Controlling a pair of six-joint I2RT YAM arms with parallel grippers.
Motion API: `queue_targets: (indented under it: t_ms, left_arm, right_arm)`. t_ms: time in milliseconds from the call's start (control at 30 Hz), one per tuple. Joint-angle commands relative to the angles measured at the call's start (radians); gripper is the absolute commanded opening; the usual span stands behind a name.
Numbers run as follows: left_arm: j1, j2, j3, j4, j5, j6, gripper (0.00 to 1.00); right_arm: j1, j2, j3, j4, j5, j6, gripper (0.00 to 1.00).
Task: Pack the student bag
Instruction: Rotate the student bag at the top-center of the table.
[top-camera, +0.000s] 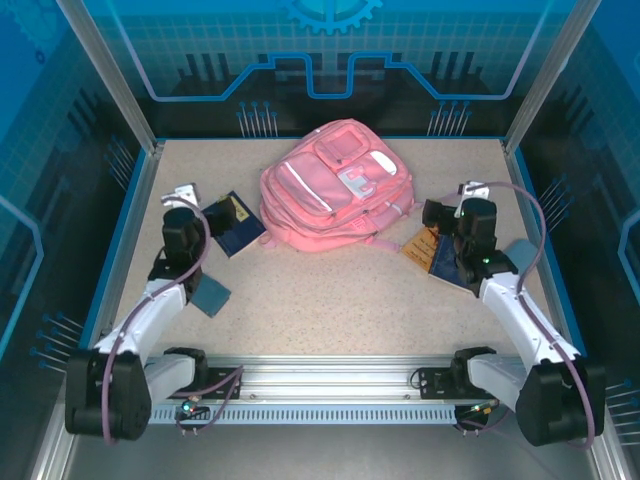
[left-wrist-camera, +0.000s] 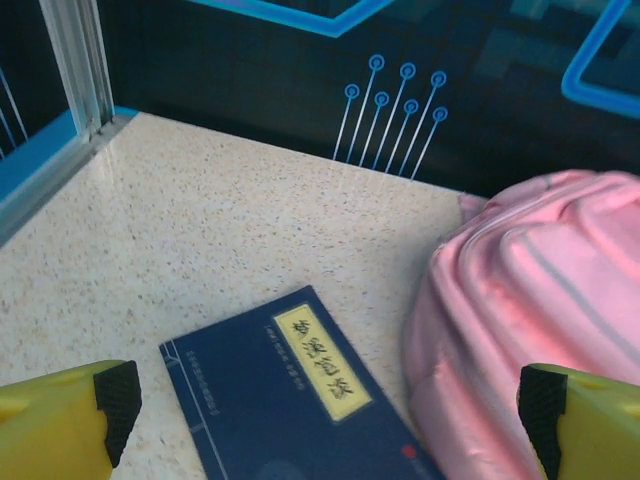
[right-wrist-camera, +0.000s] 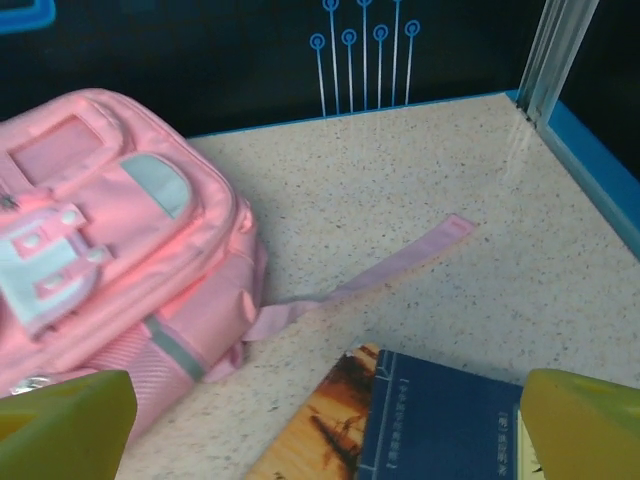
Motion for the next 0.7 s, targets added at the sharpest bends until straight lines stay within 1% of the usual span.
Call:
queue_targets:
  t_ms: [0, 100, 167, 267, 367, 500, 567, 667]
  left_arm:
    - [0.000, -0.078, 0.118, -0.404, 0.051, -0.195, 0.99]
    - [0.001, -0.118, 0.168, -0.516, 0.122, -0.233, 0.99]
    - [0.000, -0.140, 0.192, -0.570, 0.157, -0.241, 0.99]
    - [0.000, -0.154, 0.234, -0.645, 0.220, -0.225, 0.99]
    - [0.000, -0.152, 0.259, -0.696, 0.290, -0.197, 0.99]
    - [-0.001, -0.152, 0.256, -0.681, 0.368, -0.194, 0.99]
    - [-0.001, -0.152, 0.248, -0.672, 0.375, -0.195, 0.99]
    - [-0.001, -0.153, 0.222, -0.651, 0.365, -0.193, 0.99]
  right_arm:
    - [0.021, 0.019, 0.109, -0.371, -0.146, 0.178, 1.00]
    - [0.077, 0.077, 0.157, -0.427, -0.227, 0.237, 1.00]
    - [0.132, 0.130, 0.209, -0.451, -0.246, 0.264, 1.00]
    - [0.251, 0.243, 0.279, -0.466, -0.237, 0.294, 1.00]
    - [0.351, 0.370, 0.355, -0.437, -0.218, 0.326, 1.00]
    - [0.446, 0.556, 0.510, -0.437, -0.193, 0.357, 0.98]
    - [0.485, 0.649, 0.604, -0.431, -0.189, 0.345, 0.98]
    - [0.522, 0.788, 0.755, -0.436, -0.224, 0.298, 0.98]
